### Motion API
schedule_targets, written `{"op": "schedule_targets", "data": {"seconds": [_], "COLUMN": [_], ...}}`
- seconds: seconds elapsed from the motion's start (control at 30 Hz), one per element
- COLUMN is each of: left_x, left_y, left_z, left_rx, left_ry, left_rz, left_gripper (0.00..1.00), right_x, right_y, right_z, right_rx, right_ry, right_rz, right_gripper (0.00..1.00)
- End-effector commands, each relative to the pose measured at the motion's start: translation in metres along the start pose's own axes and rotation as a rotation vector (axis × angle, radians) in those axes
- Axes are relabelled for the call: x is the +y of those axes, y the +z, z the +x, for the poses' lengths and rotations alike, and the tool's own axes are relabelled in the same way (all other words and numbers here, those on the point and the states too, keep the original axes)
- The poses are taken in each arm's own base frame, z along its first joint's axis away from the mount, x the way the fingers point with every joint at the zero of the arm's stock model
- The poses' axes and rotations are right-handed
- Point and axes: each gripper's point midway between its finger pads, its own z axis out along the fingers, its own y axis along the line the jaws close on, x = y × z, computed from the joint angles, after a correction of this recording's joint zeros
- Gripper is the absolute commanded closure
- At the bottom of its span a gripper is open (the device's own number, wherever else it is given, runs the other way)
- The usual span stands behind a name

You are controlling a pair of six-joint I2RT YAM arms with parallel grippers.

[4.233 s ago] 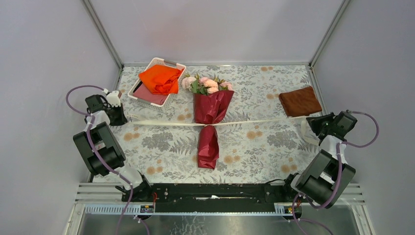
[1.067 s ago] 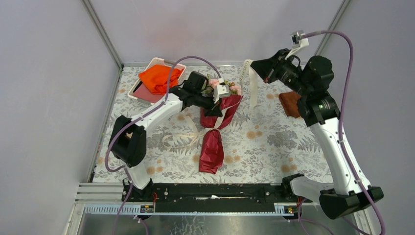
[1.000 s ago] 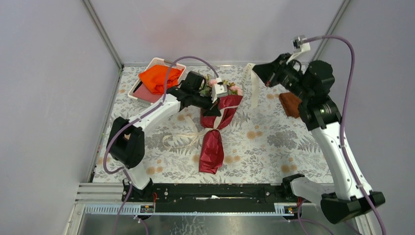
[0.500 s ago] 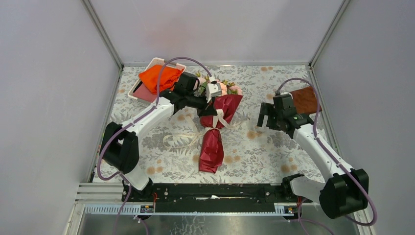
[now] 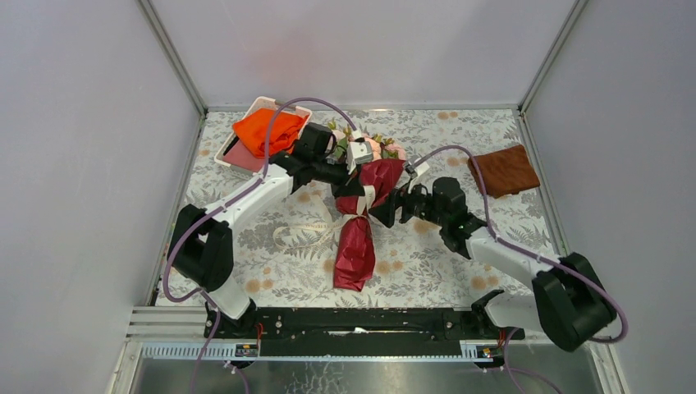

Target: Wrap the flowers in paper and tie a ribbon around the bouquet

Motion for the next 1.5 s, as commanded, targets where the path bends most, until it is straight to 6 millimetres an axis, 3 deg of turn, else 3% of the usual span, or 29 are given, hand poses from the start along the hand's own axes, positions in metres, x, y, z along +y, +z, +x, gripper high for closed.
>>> {"op": "schedule_targets", "data": {"seconds": [0.0, 0.07, 0.13, 0.23, 0.3, 0.33, 0.37, 0.4, 0.43, 0.47, 0.57, 0.67, 0.8, 0.9, 1.1, 1.17, 1.27, 1.3, 1.37, 1.47], "left_x": [-0.001, -0.002, -0.002, -0.004, -0.004, -0.004, -0.003, -0.001, -0.001, 0.002, 0.002, -0.012, -0.018, -0.007, -0.011, -0.014, -0.017, -0.016, -0.003, 0.013], "left_y": [0.005, 0.006, 0.006, 0.006, 0.005, 0.004, 0.003, 0.0, -0.006, -0.013, -0.038, -0.055, -0.06, -0.055, -0.047, -0.047, -0.05, -0.052, -0.063, -0.088], "left_z": [-0.01, -0.009, -0.007, -0.004, -0.002, 0.001, 0.006, 0.012, 0.022, 0.033, 0.075, 0.123, 0.176, 0.197, 0.221, 0.225, 0.222, 0.215, 0.184, 0.105], "left_rx": [-0.035, -0.031, -0.027, -0.021, -0.013, -0.001, 0.024, 0.058, 0.104, 0.152, 0.305, 0.447, 0.544, 0.565, 0.578, 0.583, 0.58, 0.571, 0.527, 0.374], "left_ry": [0.032, 0.031, 0.028, 0.027, 0.025, 0.021, 0.015, 0.017, 0.021, 0.032, 0.071, 0.12, 0.139, 0.15, 0.14, 0.136, 0.135, 0.138, 0.132, 0.078], "left_rz": [0.003, 0.005, 0.005, 0.006, 0.007, 0.003, -0.008, -0.025, -0.04, -0.061, -0.113, -0.11, -0.122, -0.178, -0.183, -0.18, -0.177, -0.19, -0.267, -0.357], "left_gripper": [1.0, 1.0, 1.0, 1.0, 1.0, 1.0, 0.84, 0.59, 0.45, 0.38, 0.35, 0.33, 0.19, 0.16, 0.27, 0.46, 0.9, 1.0, 1.0, 1.0], "right_x": [0.029, 0.026, 0.023, 0.016, 0.009, 0.006, 0.002, 0.0, -0.002, -0.004, -0.007, -0.008, -0.009, -0.009, -0.011, -0.013, -0.014, -0.015, -0.018, -0.026], "right_y": [0.024, 0.034, 0.04, 0.042, 0.042, 0.041, 0.04, 0.039, 0.037, 0.036, 0.032, 0.03, 0.031, 0.03, 0.024, 0.023, 0.02, 0.019, 0.016, 0.009], "right_z": [-0.046, -0.044, -0.043, -0.046, -0.044, -0.044, -0.041, -0.039, -0.037, -0.034, -0.028, -0.025, -0.021, -0.019, -0.017, -0.014, -0.008, -0.006, 0.001, 0.012], "right_rx": [-0.167, -0.156, -0.159, -0.191, -0.189, -0.182, -0.172, -0.163, -0.156, -0.147, -0.123, -0.106, -0.088, -0.079, -0.067, -0.058, -0.04, -0.035, -0.017, 0.018], "right_ry": [-0.078, -0.064, -0.05, -0.026, -0.006, 0.004, 0.013, 0.019, 0.02, 0.024, 0.033, 0.039, 0.041, 0.048, 0.052, 0.059, 0.083, 0.093, 0.117, 0.167], "right_rz": [-0.161, -0.16, -0.15, -0.115, -0.078, -0.058, -0.034, -0.015, -0.003, 0.01, 0.033, 0.044, 0.051, 0.052, 0.077, 0.088, 0.101, 0.108, 0.131, 0.197], "right_gripper": [0.19, 0.24, 0.39, 0.84, 0.98, 1.0, 1.0, 1.0, 1.0, 1.0, 1.0, 1.0, 1.0, 1.0, 1.0, 1.0, 1.0, 1.0, 1.0, 0.98]}}
